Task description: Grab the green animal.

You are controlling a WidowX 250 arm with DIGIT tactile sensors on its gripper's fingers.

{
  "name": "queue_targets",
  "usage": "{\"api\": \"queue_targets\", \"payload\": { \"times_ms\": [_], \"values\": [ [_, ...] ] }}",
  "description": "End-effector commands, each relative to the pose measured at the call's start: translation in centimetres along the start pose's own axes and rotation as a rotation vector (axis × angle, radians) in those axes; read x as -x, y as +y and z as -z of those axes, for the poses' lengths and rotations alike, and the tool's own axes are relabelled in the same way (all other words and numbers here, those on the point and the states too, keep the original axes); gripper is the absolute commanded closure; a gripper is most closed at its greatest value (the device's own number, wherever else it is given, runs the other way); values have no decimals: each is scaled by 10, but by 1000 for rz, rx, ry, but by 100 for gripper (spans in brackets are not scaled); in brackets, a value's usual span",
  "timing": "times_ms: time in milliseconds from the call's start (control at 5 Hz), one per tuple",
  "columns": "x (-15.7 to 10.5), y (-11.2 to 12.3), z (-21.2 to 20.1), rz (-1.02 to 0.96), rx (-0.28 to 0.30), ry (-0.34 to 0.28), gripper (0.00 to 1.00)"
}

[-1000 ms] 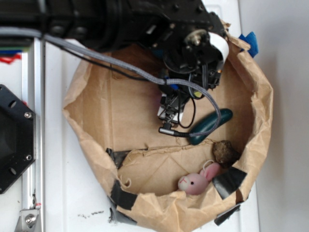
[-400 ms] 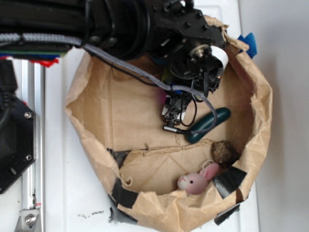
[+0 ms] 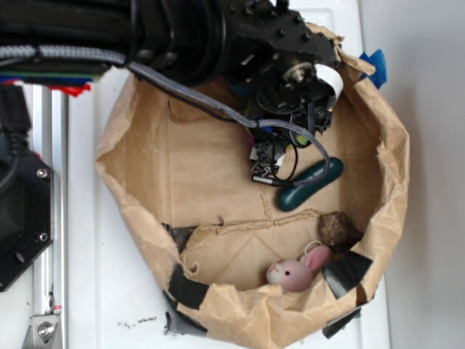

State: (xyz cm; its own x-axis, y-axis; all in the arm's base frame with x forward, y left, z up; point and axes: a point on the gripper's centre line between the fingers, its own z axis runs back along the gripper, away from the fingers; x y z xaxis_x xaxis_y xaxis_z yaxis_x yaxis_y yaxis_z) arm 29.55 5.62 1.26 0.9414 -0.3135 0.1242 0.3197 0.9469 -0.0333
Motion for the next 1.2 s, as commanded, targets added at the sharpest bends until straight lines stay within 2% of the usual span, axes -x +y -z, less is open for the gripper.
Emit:
{"api": "queue_targets", "payload": {
  "times_ms": [0, 200, 400, 600, 800, 1000],
  "values": [
    [5, -27, -47, -10, 58, -81, 100],
    [5, -41, -93, -71, 37, -127, 100],
    [7, -64, -134, -184, 23, -144, 100],
    [0, -69, -155, -334, 46, -40, 100],
    [-7, -61, -173, -412, 35, 0, 100],
    [-7, -53, -183, -433, 51, -8, 100]
  ]
}}
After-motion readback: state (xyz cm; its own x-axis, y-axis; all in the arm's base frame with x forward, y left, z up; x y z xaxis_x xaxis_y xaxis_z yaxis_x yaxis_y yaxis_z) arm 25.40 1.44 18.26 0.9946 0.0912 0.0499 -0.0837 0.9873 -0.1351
